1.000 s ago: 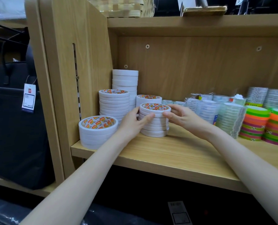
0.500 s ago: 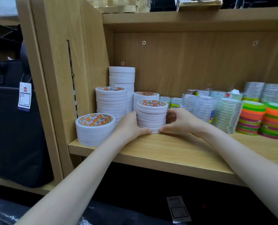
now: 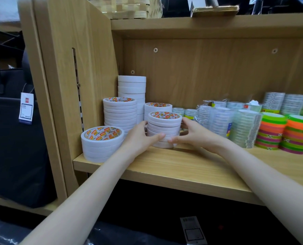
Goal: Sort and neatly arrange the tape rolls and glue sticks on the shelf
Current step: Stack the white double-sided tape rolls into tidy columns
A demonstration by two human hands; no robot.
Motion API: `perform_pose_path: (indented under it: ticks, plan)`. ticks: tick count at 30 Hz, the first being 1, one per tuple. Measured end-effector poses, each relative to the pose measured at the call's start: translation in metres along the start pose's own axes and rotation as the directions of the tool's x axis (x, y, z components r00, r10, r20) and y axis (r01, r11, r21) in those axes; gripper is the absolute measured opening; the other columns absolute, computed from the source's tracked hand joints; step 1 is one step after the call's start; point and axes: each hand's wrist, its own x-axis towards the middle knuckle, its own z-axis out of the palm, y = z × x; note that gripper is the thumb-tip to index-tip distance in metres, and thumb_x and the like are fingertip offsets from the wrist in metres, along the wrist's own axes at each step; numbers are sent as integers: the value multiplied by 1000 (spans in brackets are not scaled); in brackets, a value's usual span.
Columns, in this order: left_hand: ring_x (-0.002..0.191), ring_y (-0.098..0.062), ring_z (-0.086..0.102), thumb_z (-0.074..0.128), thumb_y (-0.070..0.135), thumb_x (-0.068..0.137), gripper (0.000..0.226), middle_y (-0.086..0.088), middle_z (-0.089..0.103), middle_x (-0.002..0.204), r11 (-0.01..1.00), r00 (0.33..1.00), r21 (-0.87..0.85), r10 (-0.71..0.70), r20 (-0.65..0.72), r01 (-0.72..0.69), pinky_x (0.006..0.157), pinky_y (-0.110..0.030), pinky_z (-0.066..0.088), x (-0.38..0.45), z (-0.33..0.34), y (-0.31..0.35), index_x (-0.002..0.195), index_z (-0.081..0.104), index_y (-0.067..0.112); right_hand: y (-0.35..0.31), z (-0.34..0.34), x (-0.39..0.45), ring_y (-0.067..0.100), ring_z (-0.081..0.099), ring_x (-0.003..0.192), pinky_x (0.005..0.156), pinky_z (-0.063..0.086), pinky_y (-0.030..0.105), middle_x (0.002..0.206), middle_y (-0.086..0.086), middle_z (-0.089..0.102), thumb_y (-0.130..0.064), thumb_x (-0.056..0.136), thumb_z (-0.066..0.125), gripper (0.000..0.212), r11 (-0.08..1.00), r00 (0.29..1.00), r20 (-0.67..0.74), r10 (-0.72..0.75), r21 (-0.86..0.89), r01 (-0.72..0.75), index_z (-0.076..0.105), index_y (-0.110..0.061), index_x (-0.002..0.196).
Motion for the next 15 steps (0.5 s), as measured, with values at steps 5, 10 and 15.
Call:
perform_pose_path:
  ticks: [5,10,15]
  plan:
    - [116,-15,55,78,28,72,58,-1,59,126,999,1000,-37,-4,4,4,102,-39,43,1,0,4,123,52,15,3,5,2,5,57,110,80,52,15,123,-8,58,-17,69,81,74,998,1000,3,10,63,-10,41,-20,131]
    - [109,-13,58,78,16,70,53,4,62,115,999,998,-41,-4,56,6,100,-38,45,-3,0,5,116,52,24,-1,-3,4,6,51,112,84,40,12,122,-6,51,-17,71,80,99,997,999,-50,12,83,-8,15,-28,146]
    - [109,-13,57,69,1,76,56,3,60,116,999,996,-43,9,93,-5,99,-32,44,-6,-3,8,125,49,18,-4,5,12,4,41,126,104,34,22,141,-9,41,-23,67,83,95,996,995,-58,-77,-40,75,27,-30,143]
